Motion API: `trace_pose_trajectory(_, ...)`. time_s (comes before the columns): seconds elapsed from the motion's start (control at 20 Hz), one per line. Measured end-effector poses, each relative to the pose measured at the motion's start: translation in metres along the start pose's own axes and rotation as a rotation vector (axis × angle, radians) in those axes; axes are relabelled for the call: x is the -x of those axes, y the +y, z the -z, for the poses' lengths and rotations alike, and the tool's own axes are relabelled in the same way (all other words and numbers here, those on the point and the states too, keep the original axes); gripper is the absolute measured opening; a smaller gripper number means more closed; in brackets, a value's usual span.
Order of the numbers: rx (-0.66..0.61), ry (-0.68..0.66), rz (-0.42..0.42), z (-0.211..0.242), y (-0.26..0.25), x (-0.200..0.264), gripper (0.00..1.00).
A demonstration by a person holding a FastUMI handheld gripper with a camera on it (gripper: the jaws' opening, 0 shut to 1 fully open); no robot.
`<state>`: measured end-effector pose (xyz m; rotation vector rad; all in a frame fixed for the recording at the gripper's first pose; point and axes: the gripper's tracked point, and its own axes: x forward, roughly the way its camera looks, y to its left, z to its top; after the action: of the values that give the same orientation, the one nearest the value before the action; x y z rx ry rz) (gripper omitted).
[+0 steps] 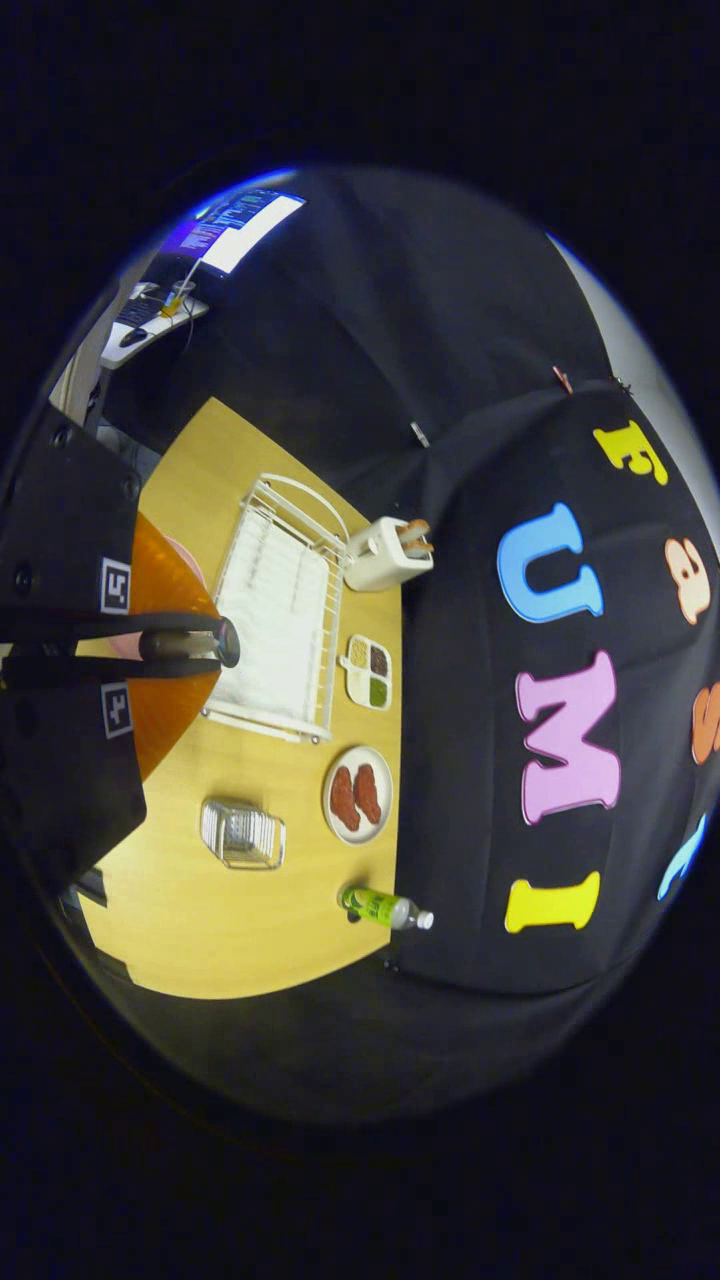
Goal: Take the plate from the dish rack, then take the spoon from the basket and place it into the plate.
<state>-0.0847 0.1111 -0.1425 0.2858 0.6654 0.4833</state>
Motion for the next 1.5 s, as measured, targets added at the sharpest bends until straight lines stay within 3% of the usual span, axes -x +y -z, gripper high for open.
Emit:
trace_pose_trajectory(0.3,0.076,0.129,-0.112,0.072,0.044,-0.081,0.10)
trace_pose_trajectory(0.55,0.092,0.129,-0.171,0.104,0.056,-0.132,0.10)
trace_pose_trajectory(1.05,0.127,0.178,-0.234,0.152,0.043,-0.144,0.10)
trace_pose_trajectory(1.4,0.131,0.295,-0.185,0.183,0.021,-0.148,0.19)
trace_pose_trajectory(1.5,0.125,0.307,-0.169,0.187,0.018,-0.150,0.34)
